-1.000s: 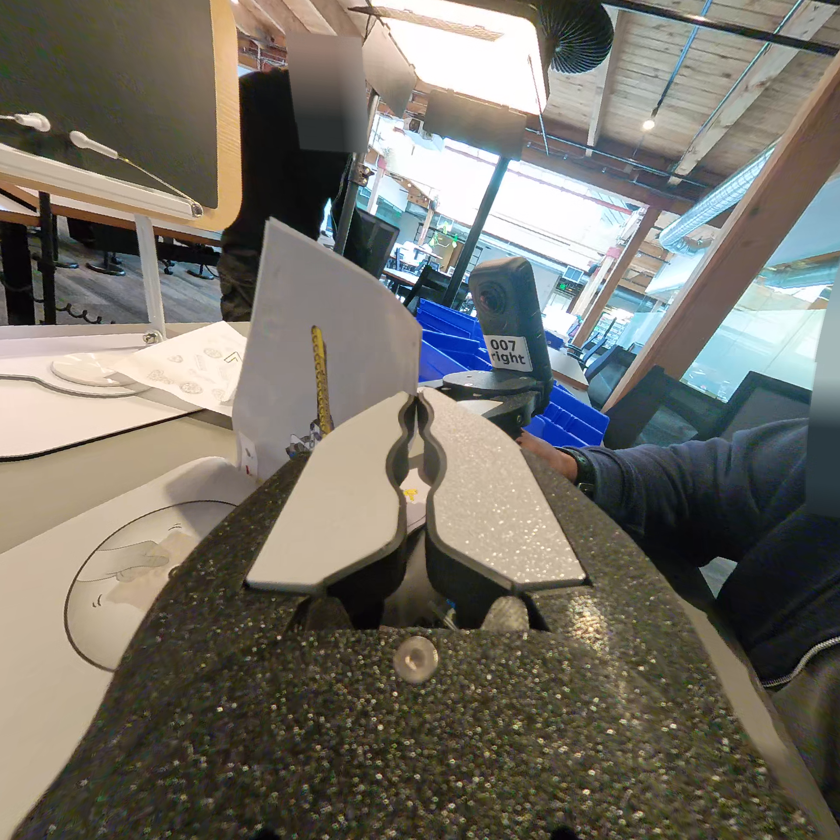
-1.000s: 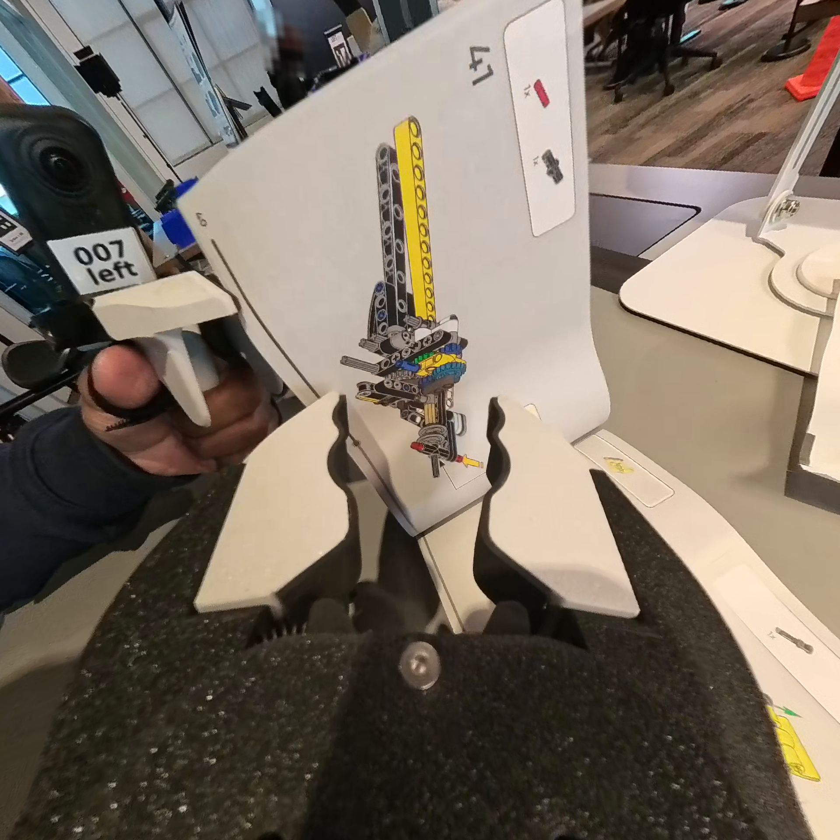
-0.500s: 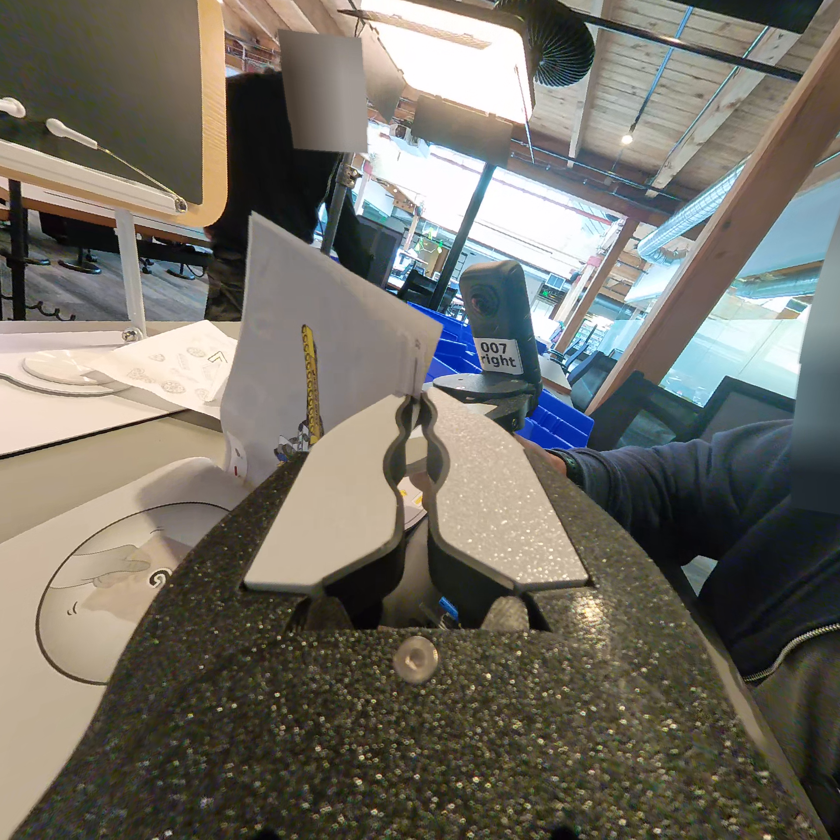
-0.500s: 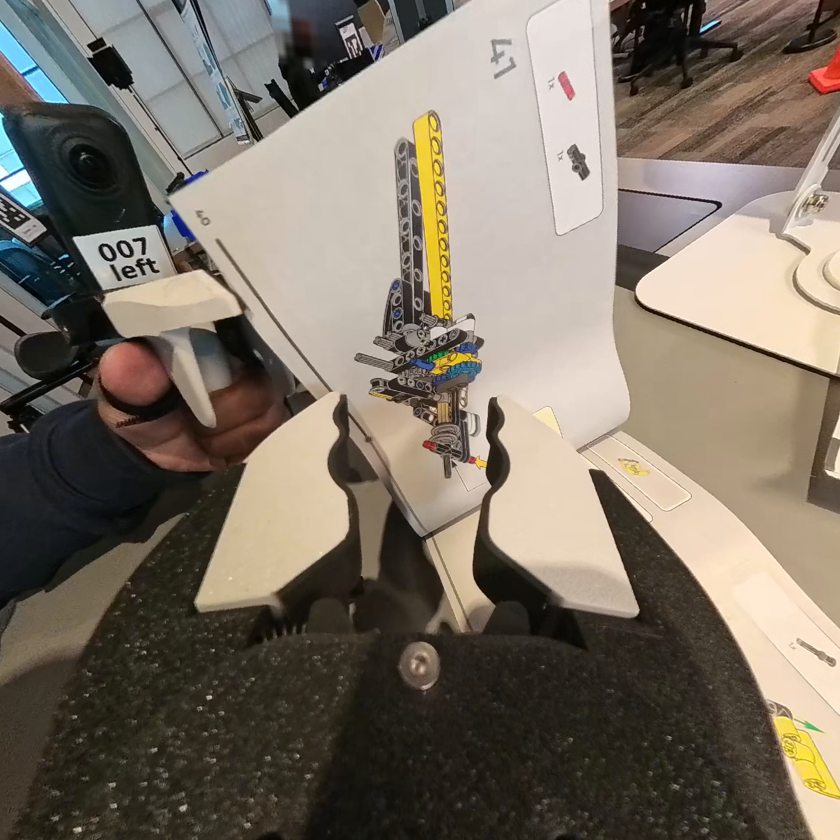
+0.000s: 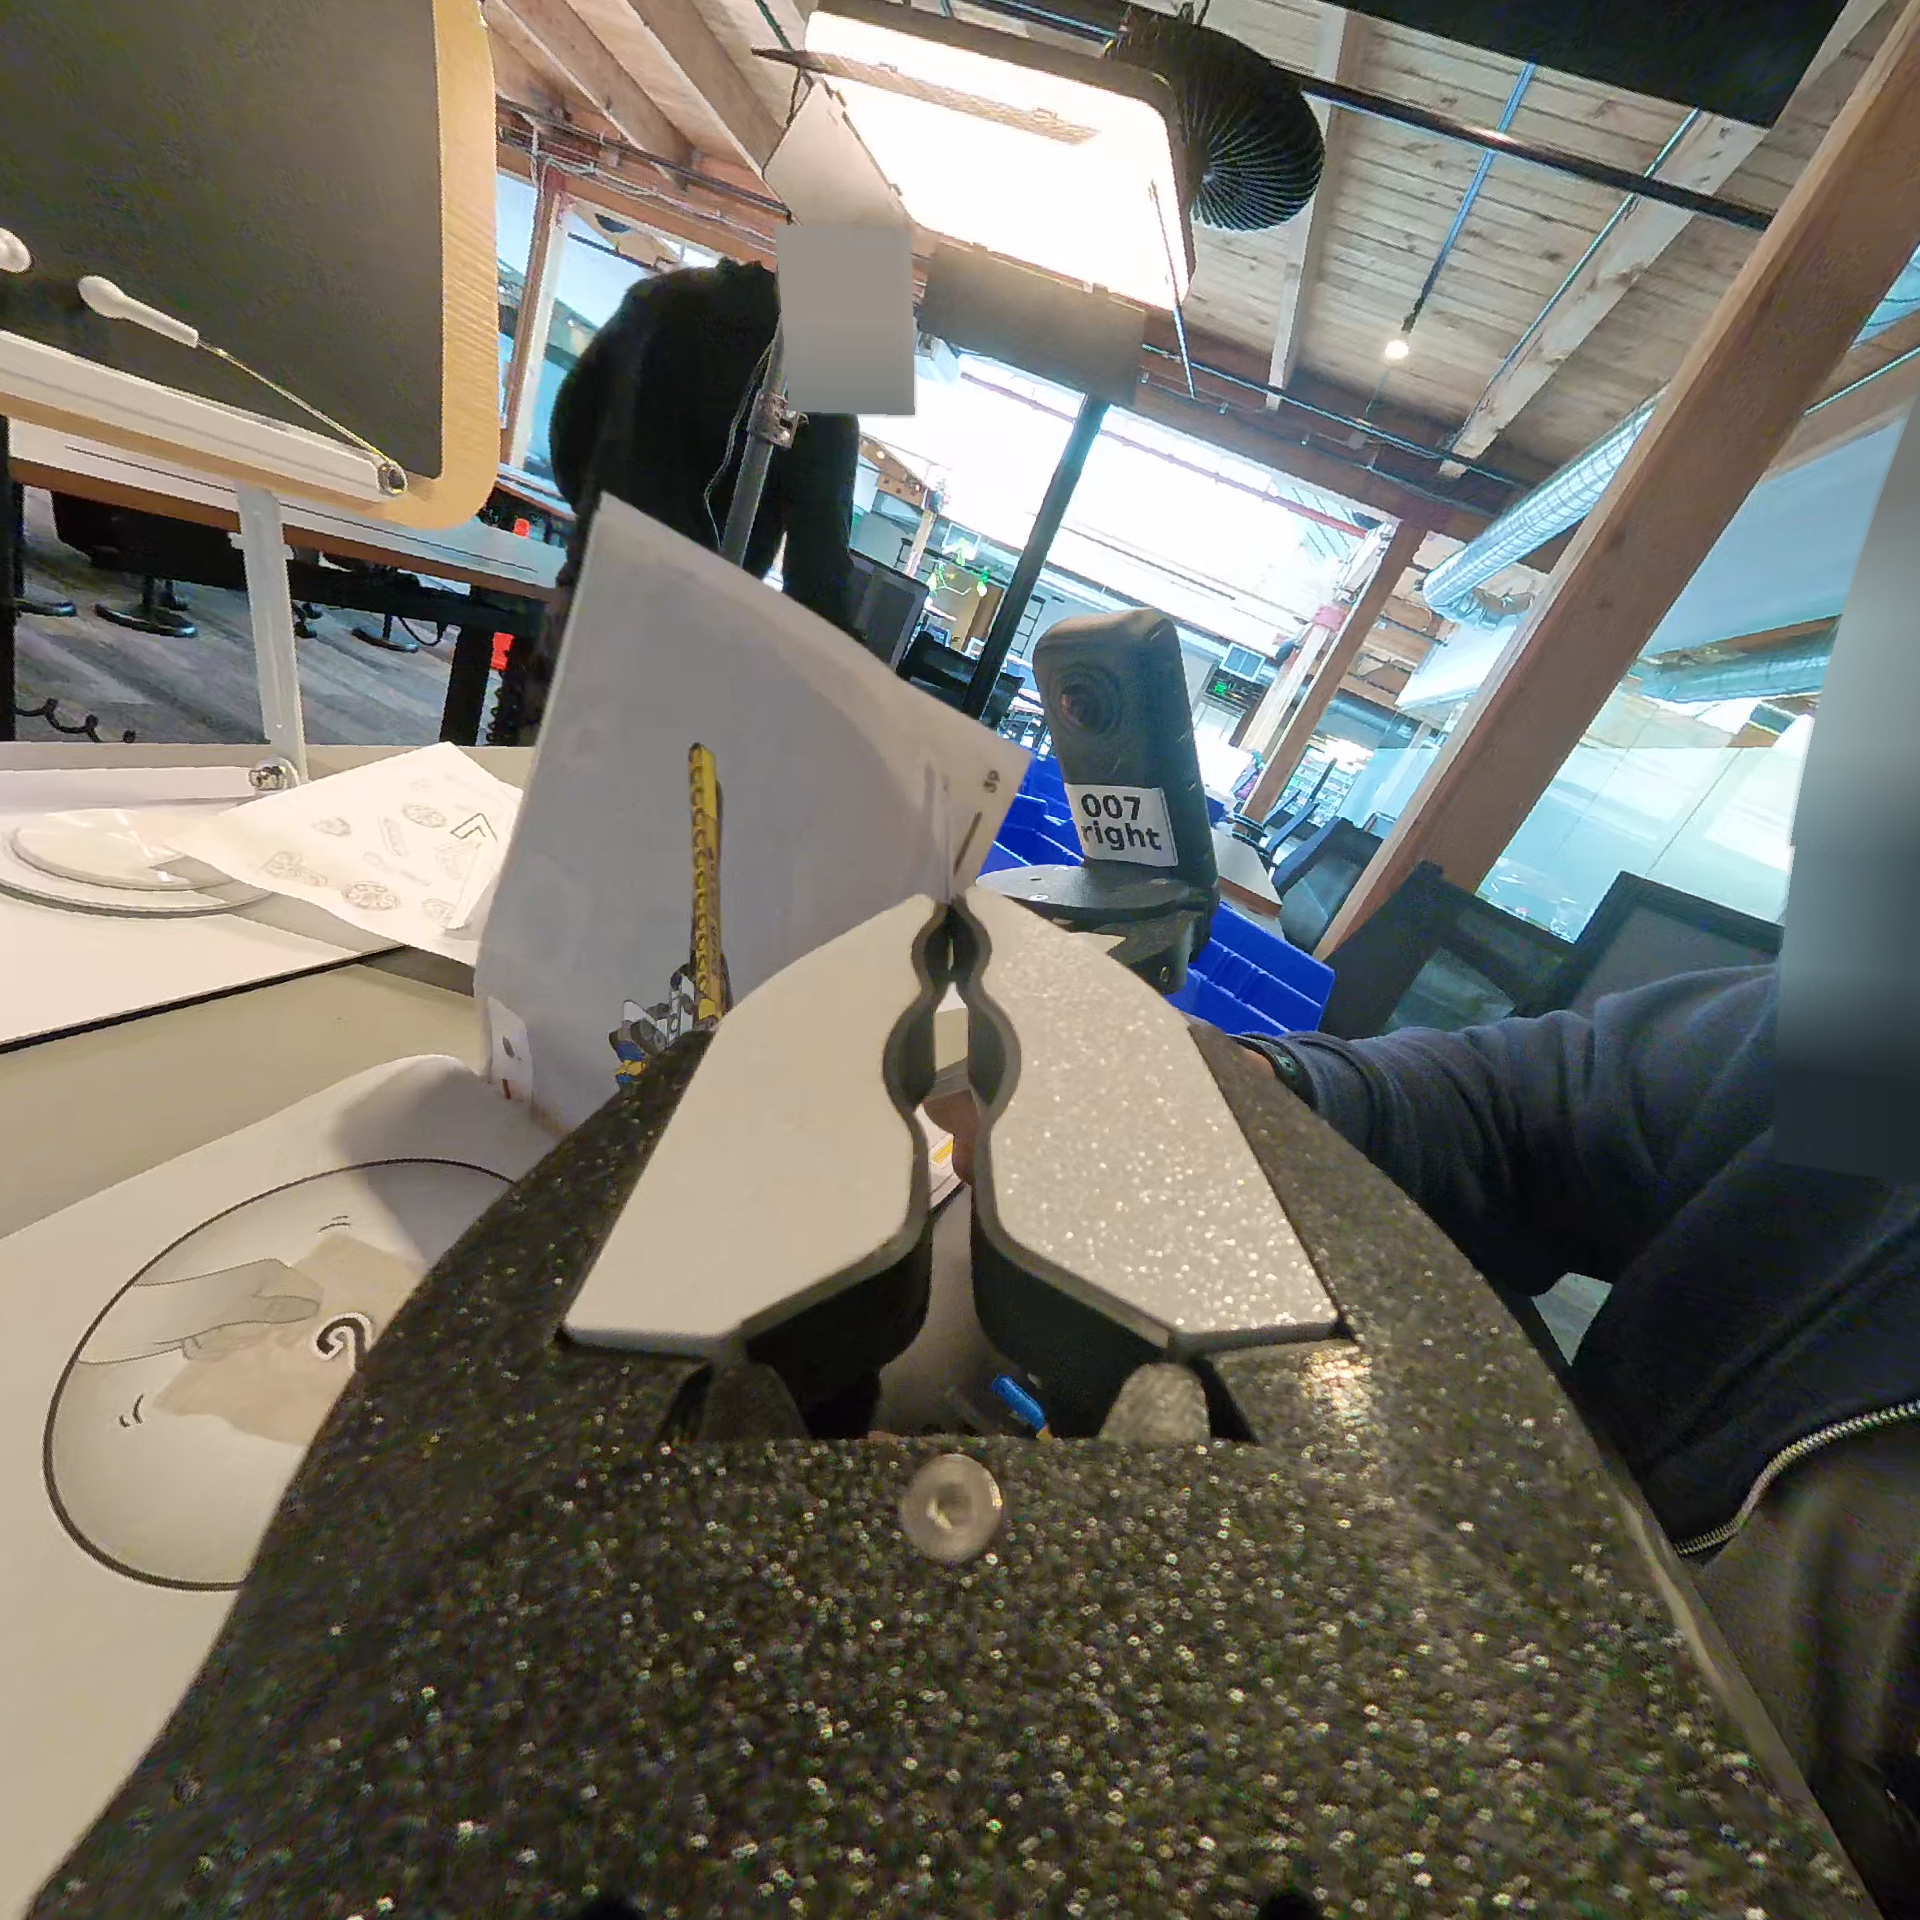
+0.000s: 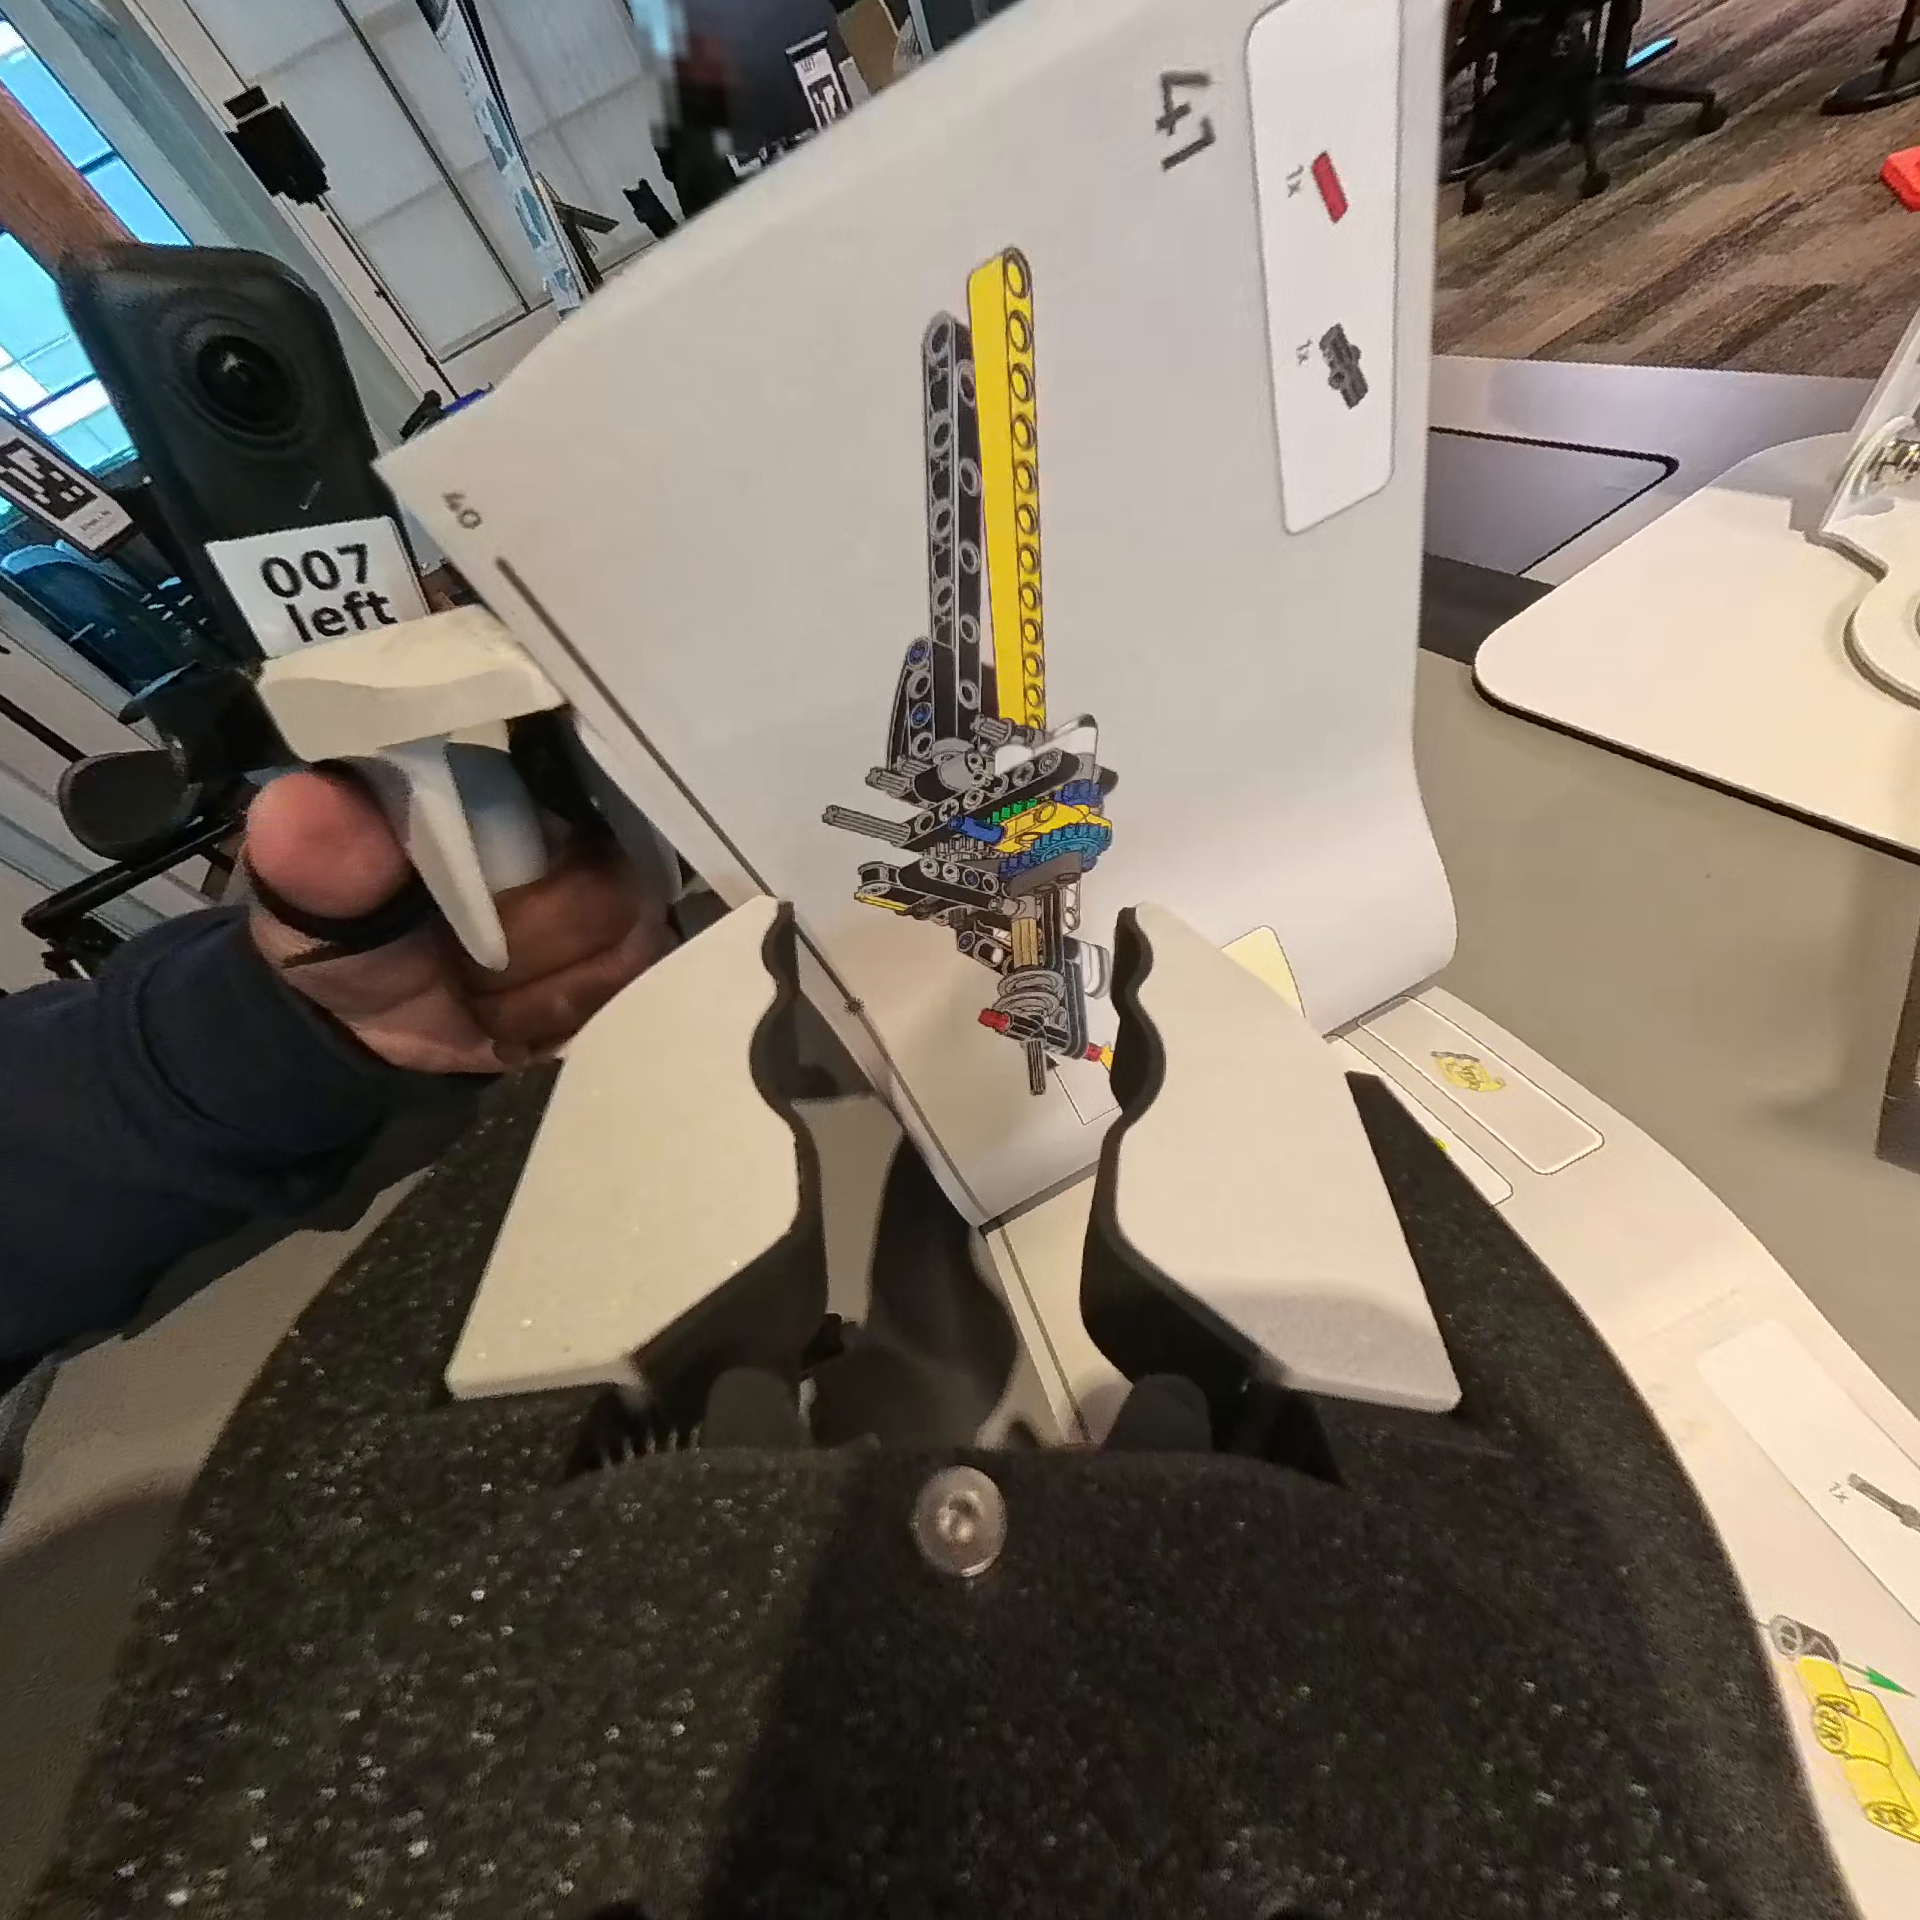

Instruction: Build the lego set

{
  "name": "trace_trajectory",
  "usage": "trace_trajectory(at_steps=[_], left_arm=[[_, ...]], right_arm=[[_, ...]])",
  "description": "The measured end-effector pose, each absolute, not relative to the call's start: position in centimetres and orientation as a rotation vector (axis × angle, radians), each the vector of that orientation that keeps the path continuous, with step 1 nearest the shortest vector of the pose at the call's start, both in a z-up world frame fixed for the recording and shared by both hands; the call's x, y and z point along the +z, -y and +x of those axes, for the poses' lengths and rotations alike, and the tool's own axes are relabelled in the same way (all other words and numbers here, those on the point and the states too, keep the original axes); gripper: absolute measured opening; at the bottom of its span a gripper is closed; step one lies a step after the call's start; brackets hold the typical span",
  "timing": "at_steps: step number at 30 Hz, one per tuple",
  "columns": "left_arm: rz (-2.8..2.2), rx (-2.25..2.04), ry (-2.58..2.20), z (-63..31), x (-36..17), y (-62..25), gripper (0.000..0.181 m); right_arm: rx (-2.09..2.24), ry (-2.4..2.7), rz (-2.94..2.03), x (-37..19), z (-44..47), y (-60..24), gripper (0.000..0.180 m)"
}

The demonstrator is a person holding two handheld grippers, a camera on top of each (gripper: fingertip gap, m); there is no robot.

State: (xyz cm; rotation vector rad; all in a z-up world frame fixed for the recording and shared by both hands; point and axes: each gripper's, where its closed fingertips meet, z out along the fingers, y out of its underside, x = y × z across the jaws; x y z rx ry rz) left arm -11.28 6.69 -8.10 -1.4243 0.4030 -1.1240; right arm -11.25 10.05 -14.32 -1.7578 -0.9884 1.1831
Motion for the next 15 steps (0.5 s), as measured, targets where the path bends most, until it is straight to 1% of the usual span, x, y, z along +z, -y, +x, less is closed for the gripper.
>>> trace_trajectory(at_steps=[9, 15], left_arm=[[-1.427, -1.110, -0.386, -11.3, -8.2, -6.8, 0.000], [-1.491, -0.954, -0.425, -10.8, -8.8, -7.2, 0.000]], right_arm=[[1.192, 1.006, -1.745, -14.3, -11.3, -9.6, 0.059], [1.088, 0.989, -1.646, -12.2, -10.7, -9.1, 0.061]])
